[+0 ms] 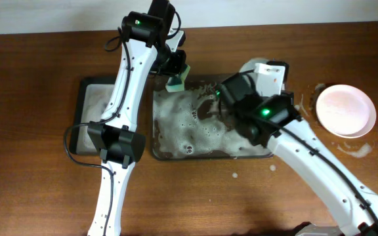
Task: Clean dirty plates on tray and stack at the side
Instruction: 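Carry the white plate right with the right gripper and stack it, then move the sponge with the left gripper into the small black tray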
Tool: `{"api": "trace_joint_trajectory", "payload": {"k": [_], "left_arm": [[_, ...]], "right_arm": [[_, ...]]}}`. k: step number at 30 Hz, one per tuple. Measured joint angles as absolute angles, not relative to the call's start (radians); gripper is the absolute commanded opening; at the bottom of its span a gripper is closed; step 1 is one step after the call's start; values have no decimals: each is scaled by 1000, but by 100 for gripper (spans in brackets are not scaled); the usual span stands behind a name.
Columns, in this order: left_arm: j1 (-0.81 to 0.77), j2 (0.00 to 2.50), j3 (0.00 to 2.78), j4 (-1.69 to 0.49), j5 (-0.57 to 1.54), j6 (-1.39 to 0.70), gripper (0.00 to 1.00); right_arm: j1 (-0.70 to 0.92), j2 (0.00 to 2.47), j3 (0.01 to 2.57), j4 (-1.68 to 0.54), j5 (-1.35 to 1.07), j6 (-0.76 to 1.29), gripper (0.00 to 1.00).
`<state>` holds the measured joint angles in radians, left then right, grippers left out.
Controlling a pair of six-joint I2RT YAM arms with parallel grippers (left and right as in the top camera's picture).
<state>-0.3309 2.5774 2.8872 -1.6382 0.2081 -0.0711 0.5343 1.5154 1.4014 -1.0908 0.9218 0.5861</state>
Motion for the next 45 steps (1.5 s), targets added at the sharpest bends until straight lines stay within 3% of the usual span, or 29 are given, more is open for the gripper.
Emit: {"api": "trace_joint_trajectory", "payload": {"k": [10,14,19,23,29,34,45], "left_arm": [[-335,2577,2887,-1637,208,-71,0],[-335,2577,2887,-1634,208,-71,0],[-335,2577,2887,-1633,208,-71,0],[-335,2577,2887,-1628,208,-71,0],[-336,2577,2887,-1607,208,-71,0],[-338,2577,2887,-1597,208,-71,0],[-292,2574,2887,-1686,213,-100,0]], "right_arm": [[-108,1515,1401,-936,75,386,4],[-377,1515,1401,-892,-33,382,4],[-630,1526,1401,-840,4,381,4],[-715,1629,1401,-799,26,381,4],[-717,1822,1401,-721,29,380,5],[-715,1902,1401,-678,-27,377,31],[-648,1798,1433,-817,-264,293,45]]}}
